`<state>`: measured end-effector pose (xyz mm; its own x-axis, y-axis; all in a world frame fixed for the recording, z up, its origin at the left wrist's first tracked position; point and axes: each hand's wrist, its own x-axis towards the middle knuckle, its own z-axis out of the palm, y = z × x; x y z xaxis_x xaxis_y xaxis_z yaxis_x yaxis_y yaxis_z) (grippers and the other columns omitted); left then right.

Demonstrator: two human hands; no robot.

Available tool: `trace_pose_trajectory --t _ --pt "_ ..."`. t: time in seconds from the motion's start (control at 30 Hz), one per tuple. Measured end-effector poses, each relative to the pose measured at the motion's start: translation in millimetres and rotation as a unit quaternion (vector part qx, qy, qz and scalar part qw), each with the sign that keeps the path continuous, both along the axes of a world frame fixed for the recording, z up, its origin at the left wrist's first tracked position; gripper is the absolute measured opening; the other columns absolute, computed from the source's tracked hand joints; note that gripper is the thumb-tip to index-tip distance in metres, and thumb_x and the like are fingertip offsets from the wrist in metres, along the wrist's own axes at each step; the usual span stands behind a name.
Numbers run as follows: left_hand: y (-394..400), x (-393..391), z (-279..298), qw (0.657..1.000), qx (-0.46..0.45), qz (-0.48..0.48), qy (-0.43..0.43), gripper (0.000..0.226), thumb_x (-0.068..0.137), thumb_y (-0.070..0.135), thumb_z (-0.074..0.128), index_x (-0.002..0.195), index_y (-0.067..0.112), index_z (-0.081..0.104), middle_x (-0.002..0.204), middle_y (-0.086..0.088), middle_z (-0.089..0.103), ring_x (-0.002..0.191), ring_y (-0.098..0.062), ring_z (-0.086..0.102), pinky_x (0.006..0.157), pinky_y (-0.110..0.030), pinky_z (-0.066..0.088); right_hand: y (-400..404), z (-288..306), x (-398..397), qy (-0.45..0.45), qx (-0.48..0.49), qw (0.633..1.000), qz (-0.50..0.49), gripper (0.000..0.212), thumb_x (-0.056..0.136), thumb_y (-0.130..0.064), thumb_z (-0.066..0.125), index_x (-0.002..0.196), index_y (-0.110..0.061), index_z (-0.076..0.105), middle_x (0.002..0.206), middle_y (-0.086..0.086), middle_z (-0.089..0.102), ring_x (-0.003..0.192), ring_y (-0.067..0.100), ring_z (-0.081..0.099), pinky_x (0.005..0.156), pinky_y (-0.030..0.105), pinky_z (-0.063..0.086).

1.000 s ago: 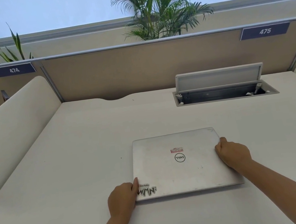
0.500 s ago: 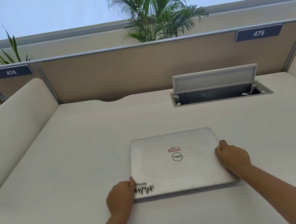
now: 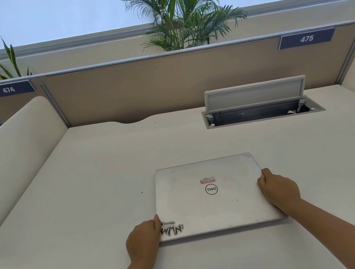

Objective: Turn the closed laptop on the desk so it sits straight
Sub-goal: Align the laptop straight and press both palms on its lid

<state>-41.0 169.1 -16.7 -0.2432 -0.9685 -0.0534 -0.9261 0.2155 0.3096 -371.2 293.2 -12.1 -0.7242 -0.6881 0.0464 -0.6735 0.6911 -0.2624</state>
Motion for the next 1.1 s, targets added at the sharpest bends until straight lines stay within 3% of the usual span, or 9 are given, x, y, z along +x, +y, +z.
trace_pose_trajectory --t 0.13,0.23,0.37,0.5,0.63,0.77,0.87,0.97,1.1 --pt "2 0 1 1.0 -0.002 -0.009 -0.013 0.052 0.097 0.038 0.023 0.051 0.021 0.038 0.053 0.004 0.042 0.064 -0.019 0.05 0.055 -0.028 0.034 1 1 0 -0.001 -0.017 1.0 -0.005 0.026 0.094 -0.022 0.031 0.097 -0.008 0.053 0.065 0.008 0.059 0.06 0.028 0.053 0.058 0.034 0.042" --pt "0 0 5 1.0 0.0 -0.018 -0.017 0.051 0.096 0.038 0.023 0.05 0.02 0.036 0.052 0.004 0.04 0.063 -0.019 0.049 0.056 -0.028 0.035 0 2 5 0.041 -0.052 0.998 -0.003 0.023 0.091 -0.016 0.04 0.09 -0.002 0.057 0.082 0.016 0.061 0.078 0.033 0.056 0.062 0.039 0.046" --pt "3 -3 4 0.999 -0.021 -0.002 0.041 0.043 0.094 0.03 0.035 0.054 0.018 0.03 0.052 0.001 0.039 0.055 -0.019 0.042 0.052 -0.031 0.033 -6 1 18 0.09 -0.037 0.993 0.072 0.037 0.085 -0.012 0.051 0.12 -0.002 0.056 0.115 0.02 0.061 0.104 0.037 0.055 0.078 0.044 0.047" --pt "11 -17 11 0.991 -0.111 -0.031 0.068 0.007 0.078 0.008 0.063 0.081 0.005 0.057 0.073 -0.013 0.057 0.056 -0.03 0.054 0.044 -0.033 0.041 -13 -3 47 0.036 -0.039 0.985 0.162 0.054 0.089 -0.017 0.044 0.143 -0.02 0.034 0.151 0.009 0.033 0.141 0.031 0.025 0.114 0.047 0.019" --pt "18 -42 14 0.974 -0.18 -0.134 0.019 0.039 0.076 0.031 0.048 0.102 0.011 0.07 0.104 -0.016 0.07 0.085 -0.033 0.069 0.065 -0.048 0.057 -21 -6 74 0.025 -0.012 0.98 0.199 0.052 0.094 -0.031 0.036 0.144 -0.037 0.024 0.157 -0.004 0.017 0.146 0.029 0.006 0.112 0.059 0.007" --pt "26 -68 8 0.968 -0.142 -0.201 0.043 0.038 0.083 0.037 0.052 0.116 0.021 0.064 0.135 -0.012 0.055 0.12 -0.035 0.054 0.09 -0.061 0.044 -24 -11 74 0.012 0.04 0.98 0.197 0.051 0.095 -0.05 0.022 0.143 -0.046 0.008 0.159 -0.011 0.001 0.146 0.024 -0.009 0.112 0.06 -0.004" --pt "20 -76 -4 0.974 -0.063 -0.213 0.042 0.051 0.092 0.049 0.038 0.141 0.037 0.029 0.158 0.003 0.01 0.145 -0.023 0.009 0.115 -0.051 0.007 -25 -11 71 0.0 0.054 0.978 0.202 0.053 0.093 -0.056 0.017 0.143 -0.047 0.004 0.159 -0.012 -0.001 0.145 0.024 -0.012 0.111 0.057 -0.011" --pt "15 -79 -13 0.975 -0.053 -0.215 0.005 0.056 0.093 0.053 0.026 0.144 0.041 0.007 0.158 0.009 -0.001 0.145 -0.015 -0.004 0.115 -0.046 -0.006 -25 -12 71 0.0 0.061 0.978 0.201 0.055 0.091 -0.059 0.016 0.143 -0.047 0.001 0.158 -0.013 -0.003 0.145 0.024 -0.012 0.111 0.057 -0.012" --pt "14 -81 -14 0.975 -0.057 -0.212 -0.024 0.056 0.093 0.053 0.022 0.145 0.038 0.006 0.158 0.009 0.001 0.145 -0.016 -0.005 0.115 -0.047 -0.007 -26 -11 71 0.001 0.065 0.978 0.199 0.055 0.092 -0.059 0.016 0.143 -0.046 0.0 0.158 -0.013 -0.004 0.145 0.023 -0.013 0.111 0.057 -0.012"
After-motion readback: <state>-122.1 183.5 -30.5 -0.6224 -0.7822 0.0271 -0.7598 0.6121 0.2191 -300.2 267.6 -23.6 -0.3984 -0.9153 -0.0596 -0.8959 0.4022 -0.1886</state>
